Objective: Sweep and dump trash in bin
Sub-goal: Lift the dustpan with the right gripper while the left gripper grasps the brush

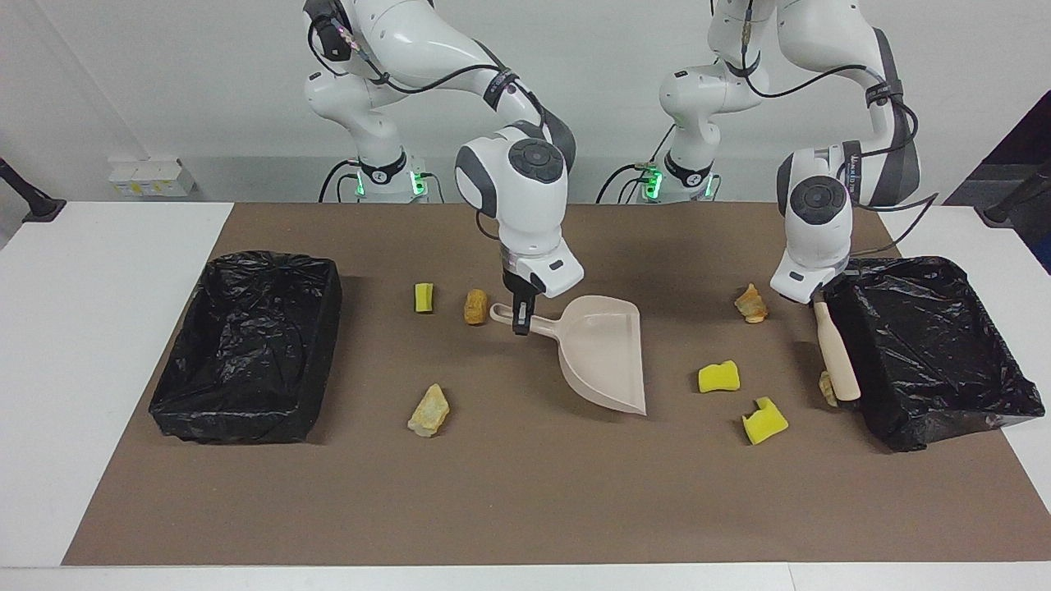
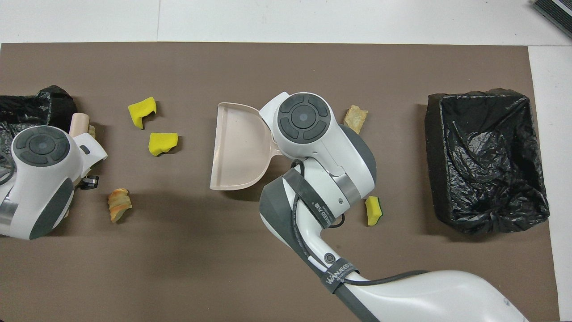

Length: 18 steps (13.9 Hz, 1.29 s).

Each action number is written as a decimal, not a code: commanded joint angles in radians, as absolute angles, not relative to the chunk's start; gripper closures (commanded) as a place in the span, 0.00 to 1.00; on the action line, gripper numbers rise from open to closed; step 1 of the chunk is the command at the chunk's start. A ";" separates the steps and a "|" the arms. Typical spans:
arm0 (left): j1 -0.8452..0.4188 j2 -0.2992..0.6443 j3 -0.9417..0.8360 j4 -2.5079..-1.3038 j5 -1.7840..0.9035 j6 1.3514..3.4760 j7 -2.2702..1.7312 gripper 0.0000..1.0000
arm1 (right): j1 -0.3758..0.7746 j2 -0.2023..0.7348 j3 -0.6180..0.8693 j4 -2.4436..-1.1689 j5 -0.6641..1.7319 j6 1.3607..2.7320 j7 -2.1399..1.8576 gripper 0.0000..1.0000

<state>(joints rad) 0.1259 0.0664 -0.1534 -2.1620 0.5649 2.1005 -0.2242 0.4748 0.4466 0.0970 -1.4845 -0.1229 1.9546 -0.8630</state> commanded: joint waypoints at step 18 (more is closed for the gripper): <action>0.132 0.187 -0.161 -1.976 0.652 2.011 -0.190 1.00 | 0.408 0.428 0.106 -1.532 -0.054 2.009 -0.934 1.00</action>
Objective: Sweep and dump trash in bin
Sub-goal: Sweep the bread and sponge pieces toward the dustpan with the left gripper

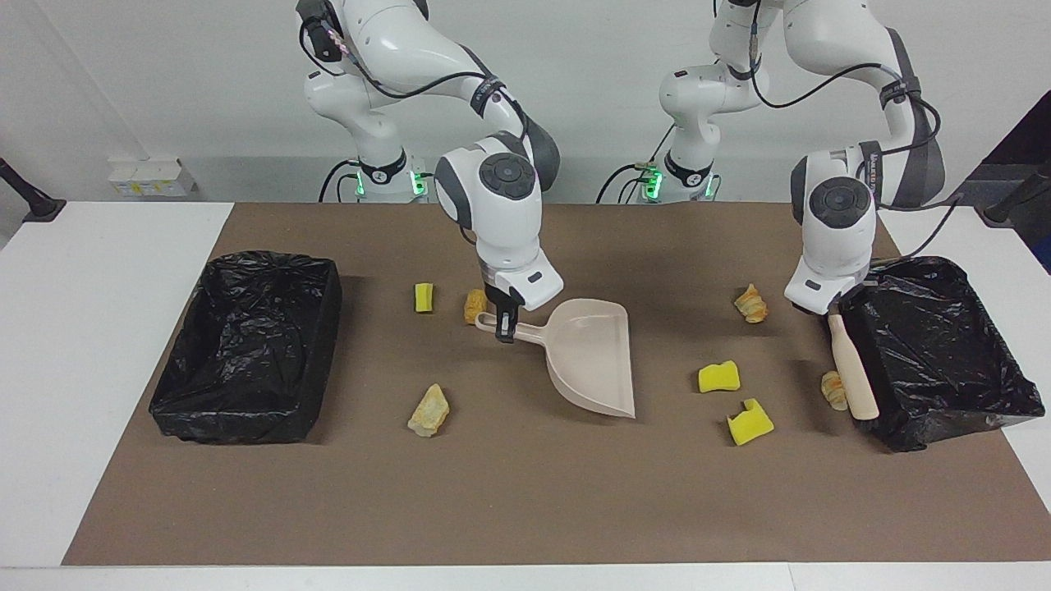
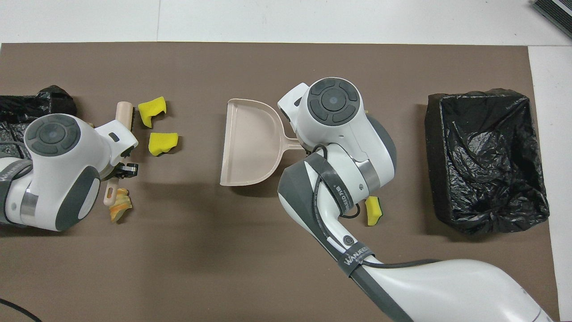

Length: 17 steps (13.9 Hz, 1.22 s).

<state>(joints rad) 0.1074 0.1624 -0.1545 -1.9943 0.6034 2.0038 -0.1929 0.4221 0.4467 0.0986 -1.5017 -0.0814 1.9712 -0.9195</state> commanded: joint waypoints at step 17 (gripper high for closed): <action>0.159 0.189 -0.161 -1.867 0.338 2.027 -0.048 1.00 | 0.419 0.425 0.106 -1.565 -0.051 2.028 -0.997 1.00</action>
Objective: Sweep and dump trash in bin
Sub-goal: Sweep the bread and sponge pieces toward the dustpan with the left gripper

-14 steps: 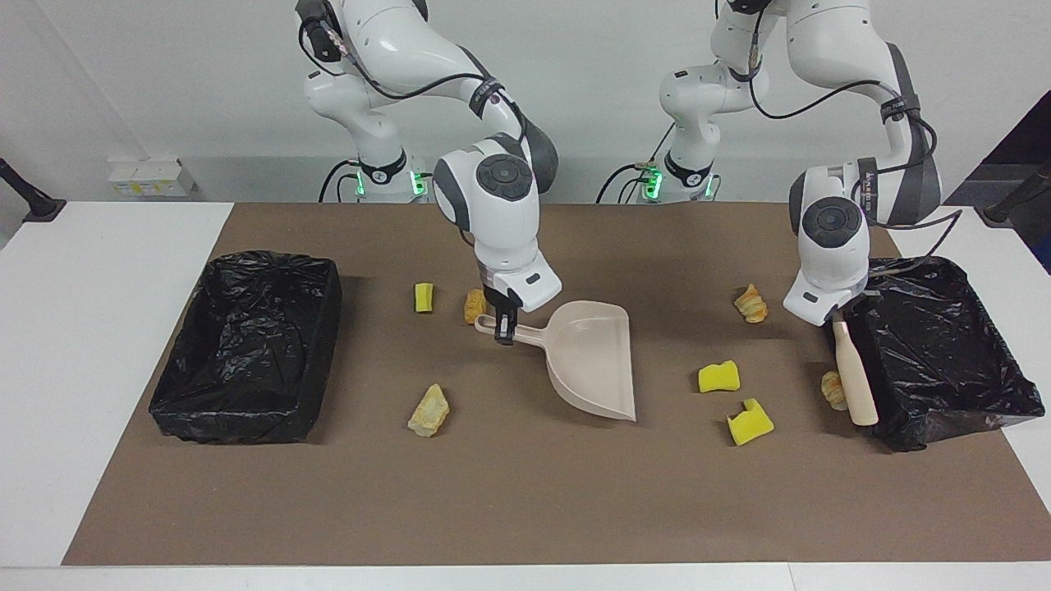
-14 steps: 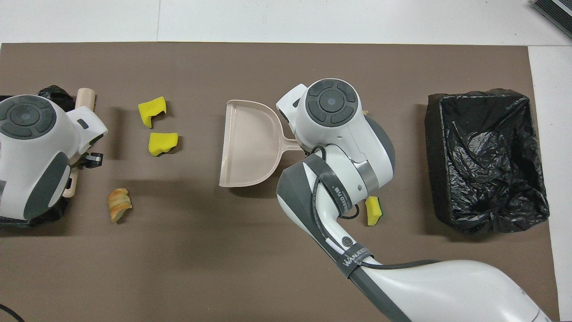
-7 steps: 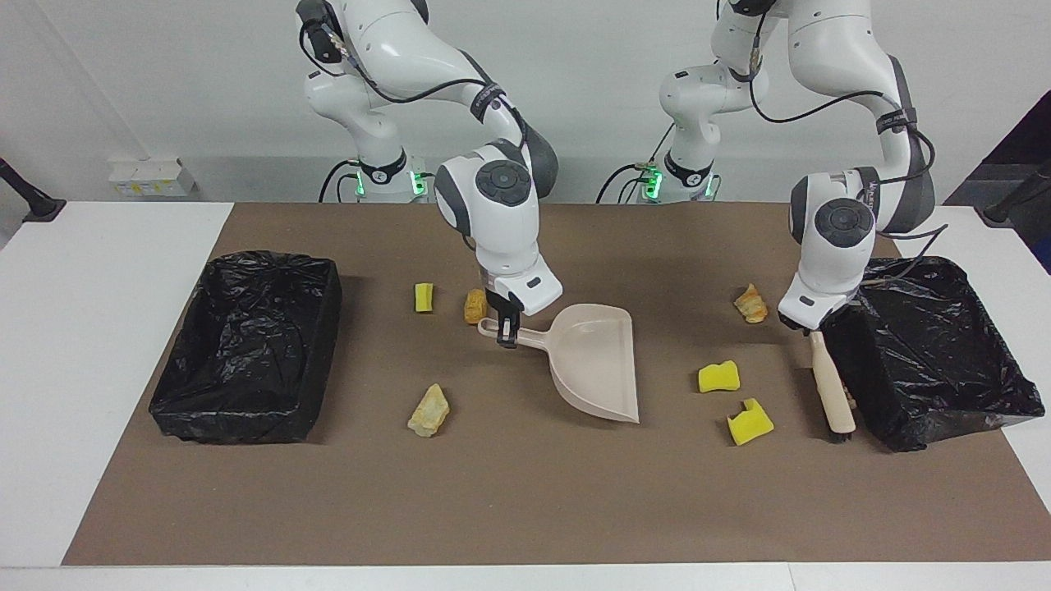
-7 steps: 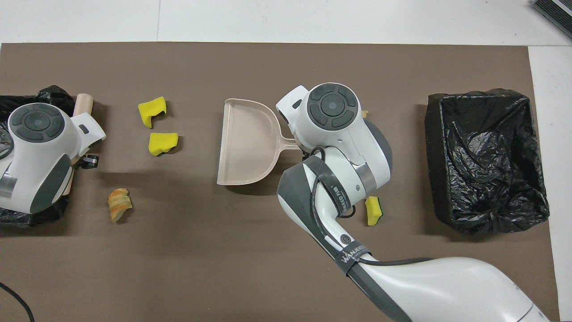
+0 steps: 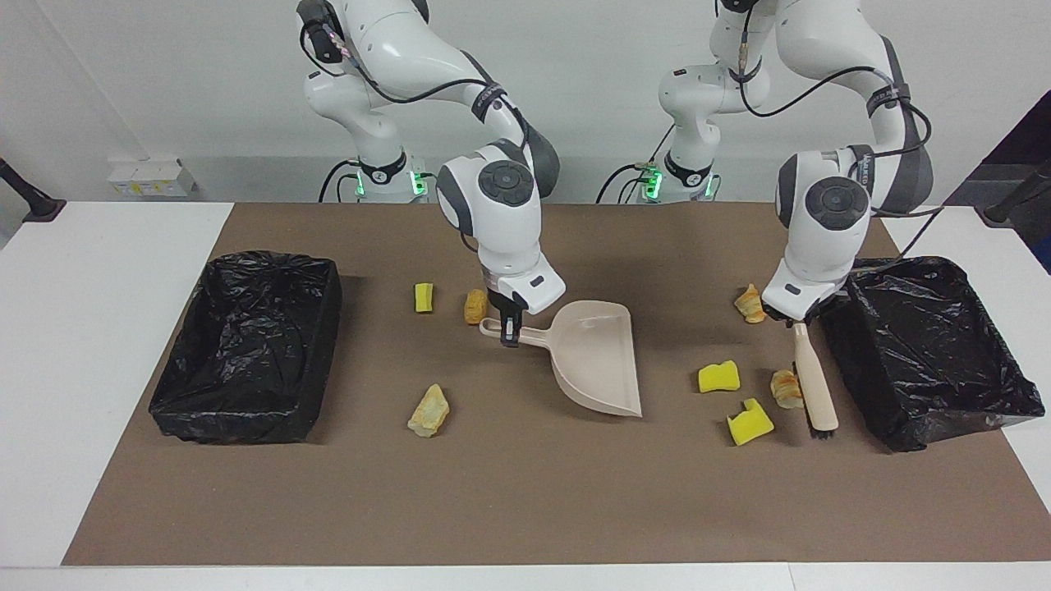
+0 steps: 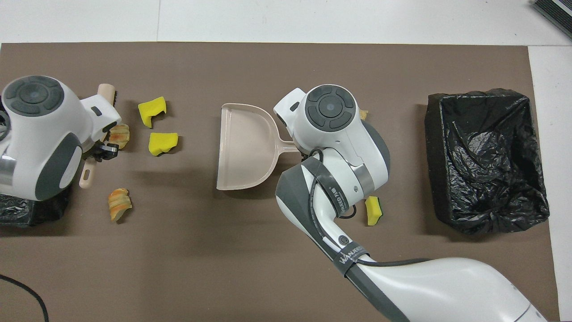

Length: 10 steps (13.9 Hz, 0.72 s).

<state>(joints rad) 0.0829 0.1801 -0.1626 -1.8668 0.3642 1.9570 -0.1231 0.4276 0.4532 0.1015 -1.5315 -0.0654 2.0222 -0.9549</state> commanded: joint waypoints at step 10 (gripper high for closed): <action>0.169 0.183 -0.172 -2.040 0.069 2.217 0.294 1.00 | 0.414 0.422 0.106 -1.565 -0.051 2.017 -1.034 1.00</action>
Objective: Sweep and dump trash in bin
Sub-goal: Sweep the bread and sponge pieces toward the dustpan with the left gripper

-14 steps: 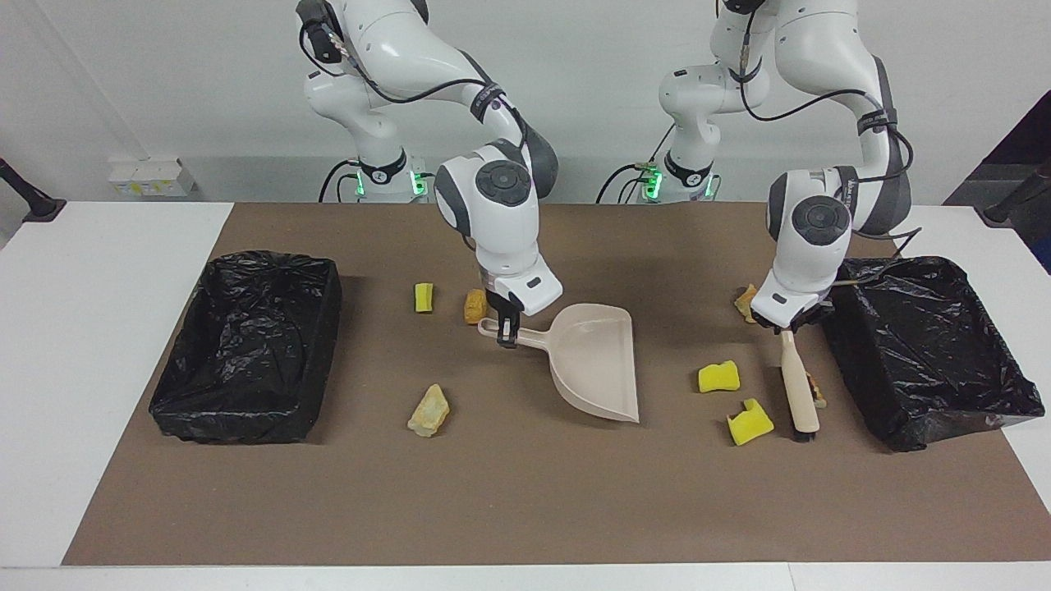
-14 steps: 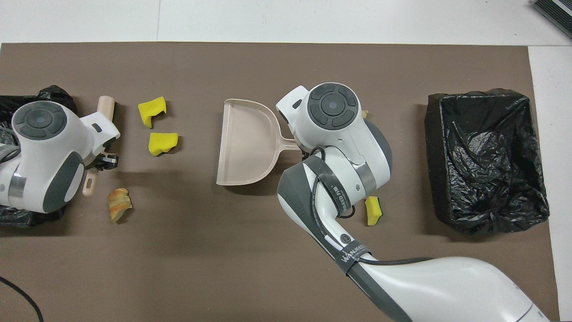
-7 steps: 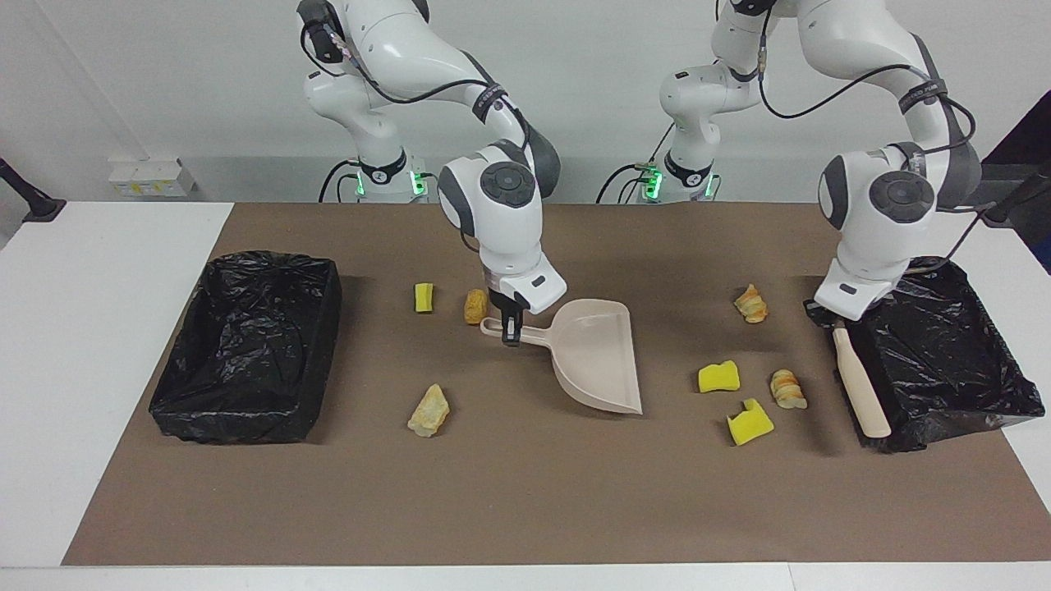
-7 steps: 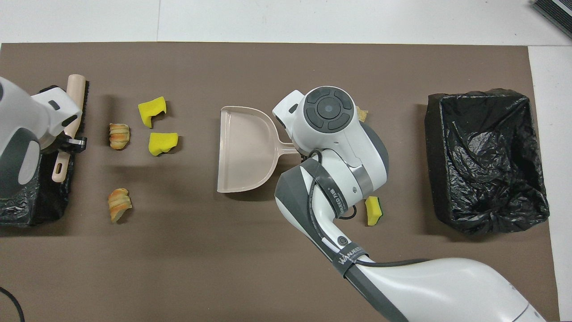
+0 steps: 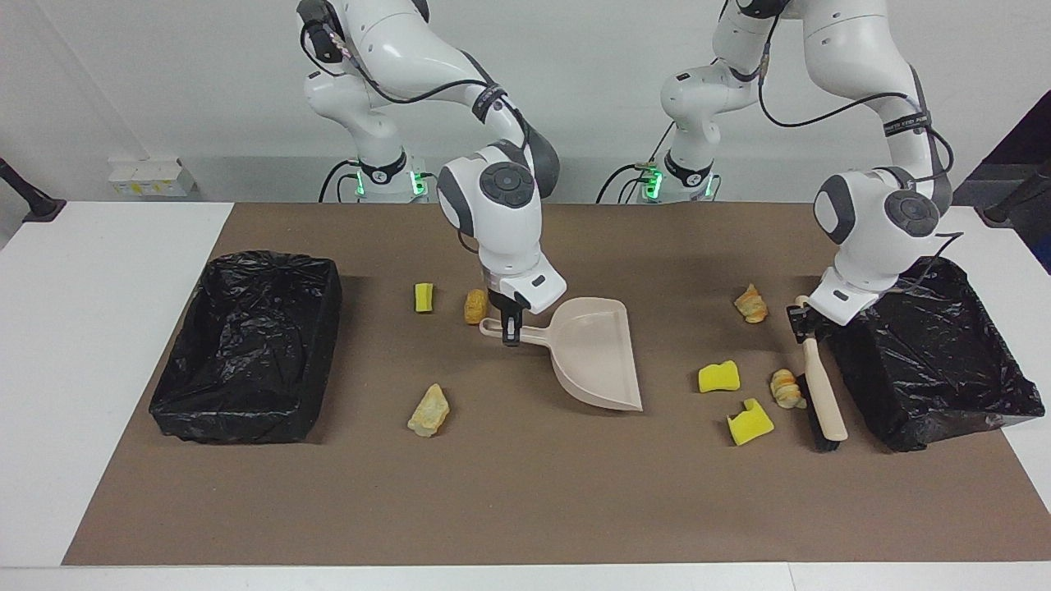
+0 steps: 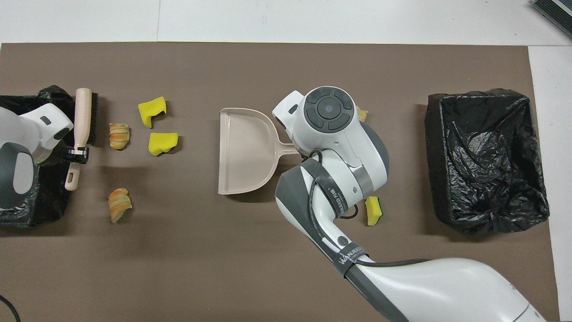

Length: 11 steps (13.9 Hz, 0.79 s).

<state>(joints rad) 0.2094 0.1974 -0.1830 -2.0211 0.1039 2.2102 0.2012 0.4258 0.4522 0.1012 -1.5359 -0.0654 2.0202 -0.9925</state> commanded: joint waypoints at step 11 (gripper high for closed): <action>0.054 0.123 -0.164 -2.047 0.061 2.080 0.381 1.00 | 0.416 0.422 0.106 -1.568 -0.048 2.020 -1.029 1.00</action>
